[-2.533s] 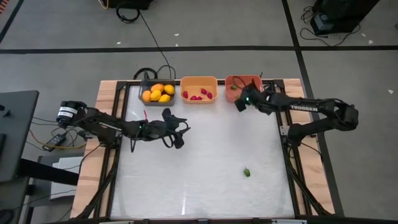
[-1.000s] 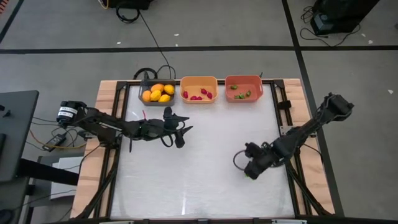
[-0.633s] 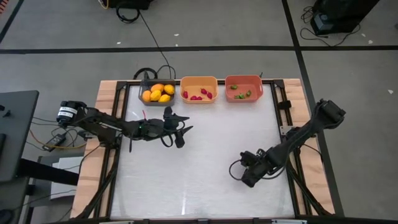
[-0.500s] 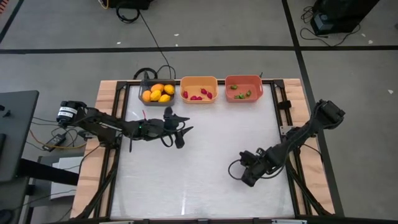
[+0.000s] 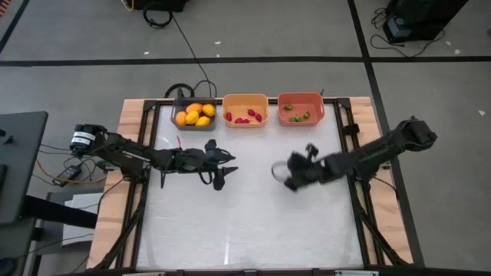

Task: Sort produce into baskets
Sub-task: Put the green chili pepper into the orange bin, then return to Home position

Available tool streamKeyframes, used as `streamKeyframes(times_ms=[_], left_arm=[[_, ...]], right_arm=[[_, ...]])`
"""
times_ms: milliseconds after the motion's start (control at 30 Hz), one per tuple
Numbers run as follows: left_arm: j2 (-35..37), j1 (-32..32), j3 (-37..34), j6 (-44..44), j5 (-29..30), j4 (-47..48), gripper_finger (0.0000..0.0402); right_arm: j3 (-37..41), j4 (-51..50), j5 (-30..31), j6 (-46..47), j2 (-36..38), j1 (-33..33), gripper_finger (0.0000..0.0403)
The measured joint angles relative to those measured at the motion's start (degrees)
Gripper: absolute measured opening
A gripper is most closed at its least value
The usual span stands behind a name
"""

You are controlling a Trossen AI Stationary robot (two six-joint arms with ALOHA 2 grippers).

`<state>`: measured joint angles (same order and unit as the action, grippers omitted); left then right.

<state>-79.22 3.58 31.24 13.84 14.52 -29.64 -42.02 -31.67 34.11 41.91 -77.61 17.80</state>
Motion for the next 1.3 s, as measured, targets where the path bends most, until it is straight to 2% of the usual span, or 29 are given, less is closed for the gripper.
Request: streamKeyframes(times_ms=[133, 267, 400, 500, 633, 800, 900, 967, 1067, 1167, 1300], left_arm=[[0.00, 0.57, 0.00, 0.05, -0.27, 0.05, 0.0207], [0.00, 0.97, 0.00, 1.79, -0.28, 2.13, 0.0207], [0.00, 2.23, -0.01, 1.94, -0.52, 4.09, 0.0206], [0.00, 2.53, -0.02, 0.81, 0.92, 3.95, 0.0206], [0.00, 2.51, -0.01, 0.00, 2.91, 3.67, 0.0206], [0.00, 2.53, -0.01, -0.08, 2.96, 3.74, 0.0206], [0.00, 2.48, -0.02, -0.06, 2.96, 3.73, 0.0206], [0.00, 2.48, -0.02, 1.05, 2.96, 3.59, 0.0206], [0.12, 2.48, -0.02, 1.66, 2.78, 1.49, 0.0206], [1.45, 2.53, -0.02, 0.68, 2.74, -0.52, 0.0205], [7.67, 2.81, 0.00, -2.42, 2.70, 2.30, 0.0194]], right_arm=[[0.00, 4.34, 2.02, -13.95, 2.90, -12.94, 0.0045], [0.00, 10.85, -2.49, -24.84, 4.59, -26.17, 0.0046], [0.00, 15.47, -7.65, -31.72, 4.64, -37.74, 0.0064], [0.00, 17.14, -8.48, -36.25, 4.64, -43.56, 0.0086], [0.00, 17.74, -9.95, -39.52, 4.64, -48.27, 0.0132], [0.00, 17.91, -12.30, -38.64, 4.64, -49.73, 0.0192], [0.01, 17.88, -12.92, -37.97, 4.78, -48.94, 0.0212], [0.01, 17.88, -15.79, -37.63, 5.40, -47.71, 0.0216], [0.02, 18.00, -20.07, -37.32, 7.05, -44.31, 0.0214], [0.02, 18.00, -21.29, -36.46, 9.62, -39.18, 0.0201], [0.02, 18.16, -26.21, -36.15, 14.83, -32.20, 0.0156]])
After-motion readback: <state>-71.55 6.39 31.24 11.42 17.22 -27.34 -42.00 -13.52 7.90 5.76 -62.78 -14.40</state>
